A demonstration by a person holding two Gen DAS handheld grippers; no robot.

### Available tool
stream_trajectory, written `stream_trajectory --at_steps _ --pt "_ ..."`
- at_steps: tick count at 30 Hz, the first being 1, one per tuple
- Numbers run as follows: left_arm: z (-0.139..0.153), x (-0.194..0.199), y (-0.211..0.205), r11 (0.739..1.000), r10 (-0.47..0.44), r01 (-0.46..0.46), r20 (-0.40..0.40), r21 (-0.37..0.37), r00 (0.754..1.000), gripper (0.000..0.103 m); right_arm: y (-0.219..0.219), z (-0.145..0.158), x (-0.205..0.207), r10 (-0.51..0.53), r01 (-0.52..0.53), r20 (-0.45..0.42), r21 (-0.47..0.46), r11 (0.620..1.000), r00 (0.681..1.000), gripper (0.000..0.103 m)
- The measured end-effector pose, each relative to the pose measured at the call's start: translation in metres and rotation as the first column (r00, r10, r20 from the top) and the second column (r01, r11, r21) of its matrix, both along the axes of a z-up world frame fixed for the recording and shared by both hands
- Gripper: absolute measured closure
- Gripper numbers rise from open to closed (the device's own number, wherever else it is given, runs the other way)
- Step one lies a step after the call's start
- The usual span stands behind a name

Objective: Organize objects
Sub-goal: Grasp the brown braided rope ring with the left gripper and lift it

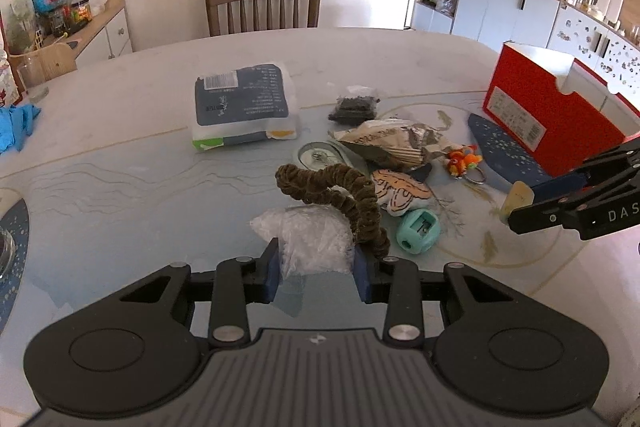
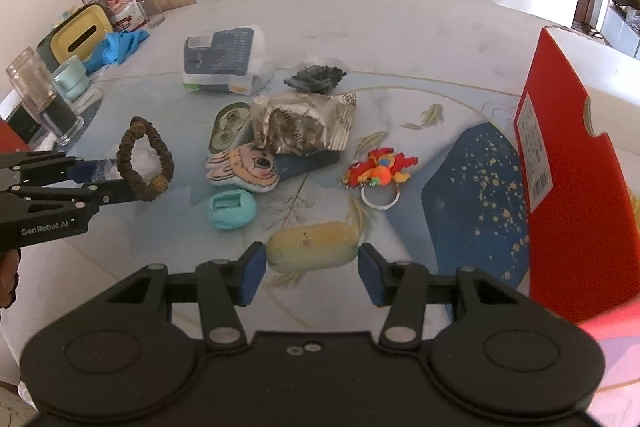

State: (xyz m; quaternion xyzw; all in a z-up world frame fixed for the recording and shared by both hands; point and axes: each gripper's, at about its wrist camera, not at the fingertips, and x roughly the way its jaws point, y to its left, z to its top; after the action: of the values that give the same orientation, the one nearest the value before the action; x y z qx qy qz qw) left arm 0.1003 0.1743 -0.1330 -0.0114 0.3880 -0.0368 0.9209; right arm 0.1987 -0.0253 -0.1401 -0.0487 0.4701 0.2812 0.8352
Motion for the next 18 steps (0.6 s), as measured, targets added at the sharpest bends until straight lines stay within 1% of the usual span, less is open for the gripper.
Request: stream_trajectory --at_steps 3,5,8,13,14,15,16,17,18 --pt "-0.007 -0.005 -0.010 1.000 -0.019 0.019 -0.013 0.001 1.000 0.068 -0.002 -0.003 -0.008 0.012 -0.012 -0.006 -0.011 1.000 1.000 0.054" --pt "-0.013 -0.009 -0.018 0.999 -0.040 0.040 -0.020 -0.014 0.999 0.068 -0.003 -0.006 -0.011 0.013 -0.013 -0.013 -0.017 1.000 1.000 0.054" --pt "-0.022 -0.014 -0.027 0.998 -0.060 0.059 -0.034 -0.010 0.998 0.068 -0.006 -0.007 -0.015 0.012 -0.013 -0.018 -0.016 1.000 1.000 0.054" --pt "-0.024 -0.019 -0.032 0.996 -0.087 0.086 -0.040 -0.029 0.995 0.064 -0.012 -0.006 -0.019 0.008 -0.008 -0.017 -0.010 1.000 1.000 0.054" --pt "-0.024 -0.020 -0.033 0.996 -0.088 0.087 -0.043 -0.027 0.995 0.060 -0.012 -0.006 -0.020 0.008 -0.008 -0.016 -0.008 1.000 1.000 0.054" --pt "-0.023 -0.020 -0.033 0.996 -0.086 0.085 -0.047 -0.027 0.995 0.053 -0.013 -0.006 -0.020 0.007 -0.007 -0.015 -0.007 1.000 1.000 0.054" --pt "-0.021 -0.022 -0.034 0.996 -0.086 0.084 -0.048 -0.032 0.995 0.048 -0.014 -0.005 -0.020 0.006 -0.006 -0.014 -0.005 1.000 1.000 0.054" --pt "-0.019 -0.023 -0.034 0.996 -0.088 0.086 -0.046 -0.039 0.995 0.039 -0.015 -0.005 -0.020 0.005 -0.005 -0.012 -0.003 1.000 1.000 0.054" --pt "-0.017 -0.025 -0.034 0.995 -0.092 0.090 -0.040 -0.047 0.995 0.037 -0.016 -0.004 -0.020 0.003 -0.003 -0.011 -0.002 1.000 1.000 0.054"
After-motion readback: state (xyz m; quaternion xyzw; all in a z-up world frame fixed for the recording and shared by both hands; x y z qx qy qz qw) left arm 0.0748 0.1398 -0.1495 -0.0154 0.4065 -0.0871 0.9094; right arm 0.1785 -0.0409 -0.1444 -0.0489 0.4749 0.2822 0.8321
